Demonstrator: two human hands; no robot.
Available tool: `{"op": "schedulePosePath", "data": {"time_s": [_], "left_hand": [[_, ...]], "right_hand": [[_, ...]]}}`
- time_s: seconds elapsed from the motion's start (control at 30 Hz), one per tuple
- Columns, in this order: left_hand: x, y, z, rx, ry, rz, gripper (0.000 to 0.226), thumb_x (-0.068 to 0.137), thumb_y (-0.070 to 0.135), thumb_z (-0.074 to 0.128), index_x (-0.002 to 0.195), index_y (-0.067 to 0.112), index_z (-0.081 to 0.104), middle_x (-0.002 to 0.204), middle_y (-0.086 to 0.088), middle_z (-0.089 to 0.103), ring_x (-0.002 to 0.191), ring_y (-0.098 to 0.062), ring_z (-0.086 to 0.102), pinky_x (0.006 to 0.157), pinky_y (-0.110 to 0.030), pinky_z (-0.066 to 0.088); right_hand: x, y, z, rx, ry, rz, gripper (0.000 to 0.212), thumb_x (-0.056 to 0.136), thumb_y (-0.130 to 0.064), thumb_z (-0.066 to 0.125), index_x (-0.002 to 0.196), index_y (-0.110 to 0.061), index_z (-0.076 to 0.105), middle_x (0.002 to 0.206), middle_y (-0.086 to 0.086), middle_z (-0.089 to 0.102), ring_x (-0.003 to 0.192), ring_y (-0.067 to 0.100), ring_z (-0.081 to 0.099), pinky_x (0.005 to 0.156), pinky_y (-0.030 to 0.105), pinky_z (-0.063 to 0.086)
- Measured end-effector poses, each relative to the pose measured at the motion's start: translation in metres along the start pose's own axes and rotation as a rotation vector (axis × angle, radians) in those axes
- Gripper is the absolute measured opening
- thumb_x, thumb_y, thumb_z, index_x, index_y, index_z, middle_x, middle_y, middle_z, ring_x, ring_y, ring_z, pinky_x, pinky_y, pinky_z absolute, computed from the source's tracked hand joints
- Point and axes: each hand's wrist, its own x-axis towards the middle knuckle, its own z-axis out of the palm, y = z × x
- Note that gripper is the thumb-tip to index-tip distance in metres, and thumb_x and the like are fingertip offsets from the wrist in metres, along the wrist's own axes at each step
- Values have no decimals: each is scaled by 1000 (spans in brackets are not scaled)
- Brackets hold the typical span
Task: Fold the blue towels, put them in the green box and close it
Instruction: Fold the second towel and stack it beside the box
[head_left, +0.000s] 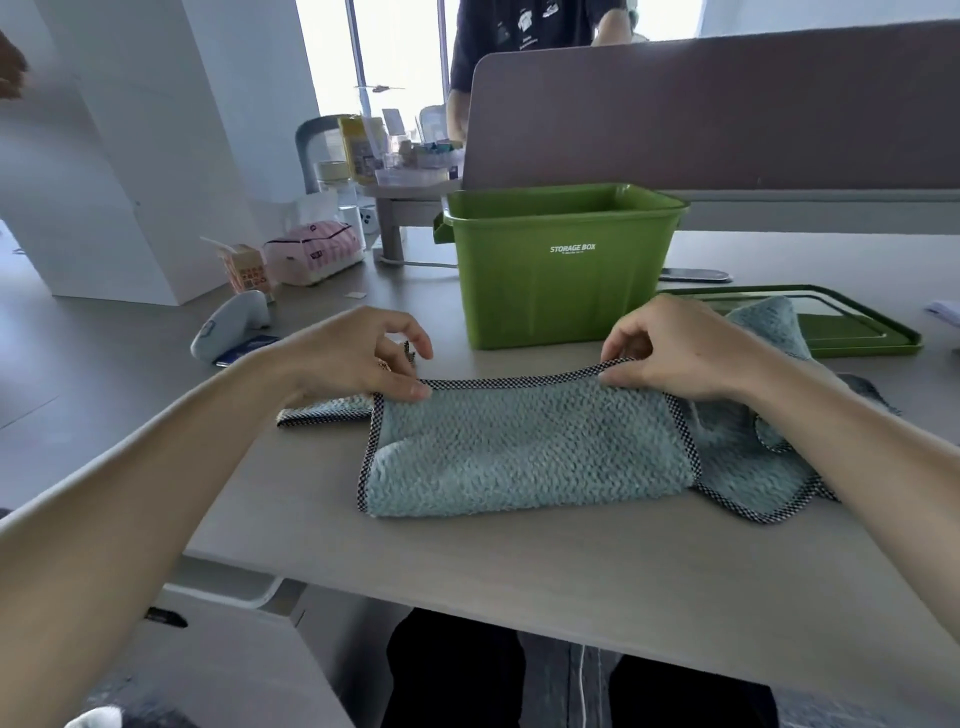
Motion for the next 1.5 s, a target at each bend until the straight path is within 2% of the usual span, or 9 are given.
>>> {"op": "schedulePosePath", "data": {"time_s": [0.13,0.33,0.5,0.63,0.77,0.93,1.03,1.23,1.5], "left_hand": [[-10,-11,-8,-46,63,-20,27,80,9,78,103,12,64,81,-12,77,65,-6,63,63,-17,47],[-12,-36,-14,-170,283,-132,27,87,9,72,111,9,59,78,-15,71,57,-11,57,45,-19,40],[-19,-53,-8,-198,320,-274,61,79,33,81,126,20,45,105,-7,64,81,-13,62,55,-22,48],[-33,-51,-18,-194,379,-352,64,77,34,83,124,22,42,109,-10,61,72,-19,68,56,-25,55],[-50,-41,-15,-107,223,-435,56,81,36,79,123,22,43,94,-12,71,74,-22,69,74,-38,61],[-58,-34,-8,-130,162,-364,54,81,30,80,122,30,45,101,-3,60,84,-20,62,80,-39,55],[-62,-32,-1,-244,75,-295,43,88,19,73,122,29,49,81,-2,51,74,-17,53,70,-34,47],[-60,-34,5,-273,26,-257,39,84,3,74,119,18,65,114,-9,64,88,-18,66,87,-36,55],[-59,-31,-3,-268,36,-254,59,80,-2,75,132,21,58,111,-7,61,79,-14,63,58,-26,51]], "right_hand": [[10,-10,0,83,10,-25,12,76,-34,83,83,-29,74,78,-11,70,75,0,62,65,21,42],[34,-27,24,162,52,-1,25,76,-32,84,97,-20,76,90,-2,75,81,10,67,74,22,46],[35,-45,50,17,-19,-67,69,88,-53,62,145,-19,46,145,8,48,133,23,46,112,41,37],[21,-69,52,8,-154,-180,96,75,-83,36,152,-27,33,161,-4,27,148,16,25,119,46,28],[10,-81,66,-74,-335,-226,109,63,-97,15,156,-40,14,165,-13,5,152,11,6,122,52,17],[1,-80,86,-190,-411,-227,104,64,-95,10,154,-45,0,166,-11,-4,153,15,-3,121,55,0],[-1,-83,86,-125,-421,-193,97,68,-89,3,154,-46,2,166,-12,-5,153,13,-7,121,53,-5],[2,-83,89,-143,-369,-156,74,92,-72,11,157,-36,4,166,-11,-2,153,12,-3,121,53,-2],[2,-81,92,-201,-387,-161,78,86,-80,13,154,-46,-3,166,-11,-5,153,11,-7,121,54,-3]]}}
